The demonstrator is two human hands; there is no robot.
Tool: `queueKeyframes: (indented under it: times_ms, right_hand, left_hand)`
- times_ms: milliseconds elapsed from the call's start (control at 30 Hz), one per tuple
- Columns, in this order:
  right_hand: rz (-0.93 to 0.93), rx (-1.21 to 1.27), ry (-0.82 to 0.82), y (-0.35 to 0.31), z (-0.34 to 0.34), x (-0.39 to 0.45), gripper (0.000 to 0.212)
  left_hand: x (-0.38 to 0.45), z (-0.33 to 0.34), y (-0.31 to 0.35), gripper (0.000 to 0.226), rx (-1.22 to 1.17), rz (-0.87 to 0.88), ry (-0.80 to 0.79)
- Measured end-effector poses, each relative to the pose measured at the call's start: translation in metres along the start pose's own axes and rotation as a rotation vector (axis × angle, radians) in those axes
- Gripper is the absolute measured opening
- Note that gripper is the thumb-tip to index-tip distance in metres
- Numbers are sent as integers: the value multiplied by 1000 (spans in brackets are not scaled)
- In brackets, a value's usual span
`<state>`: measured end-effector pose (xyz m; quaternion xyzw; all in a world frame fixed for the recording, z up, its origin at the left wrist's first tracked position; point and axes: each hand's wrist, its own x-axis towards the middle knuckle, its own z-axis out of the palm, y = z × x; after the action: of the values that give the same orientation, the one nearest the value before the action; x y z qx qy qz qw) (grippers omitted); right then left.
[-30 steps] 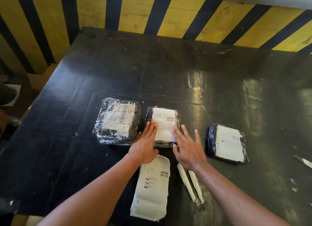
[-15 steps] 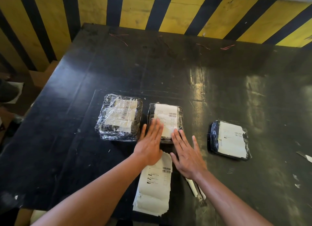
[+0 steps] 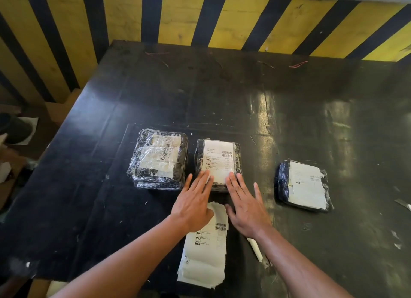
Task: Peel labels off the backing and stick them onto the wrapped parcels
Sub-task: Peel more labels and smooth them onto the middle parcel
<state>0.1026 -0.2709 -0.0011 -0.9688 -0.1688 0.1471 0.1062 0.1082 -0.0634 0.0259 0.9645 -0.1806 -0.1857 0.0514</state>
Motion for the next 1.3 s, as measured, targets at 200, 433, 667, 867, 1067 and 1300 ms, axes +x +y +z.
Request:
queueKeyframes:
  times_ms: [200,433,667,867,1067,1300]
  right_hand:
    - [0,18,7,0,-2,-1,79]
    - [8,32,-20,0,-6,0,79]
    - [13,50,-7,0,-7,-2,81]
    - [14,57,-15,-1,-11,0,79]
    - [24,56,-43,-2,-14,0,79]
    - [8,68,-38,1,-13,0,81]
  left_hand:
    - [31,-22,12,80,-60,40,102]
    - [33,-25,-12,76,-31,-52,115]
    - [67,-34,9,76,-38,66,90]
    - [88,-47,-13,66,-40,-67,86]
    - [103,-45,-3,75,46,-34,81]
    - [125,-46,-5,82,-215,-250,-16]
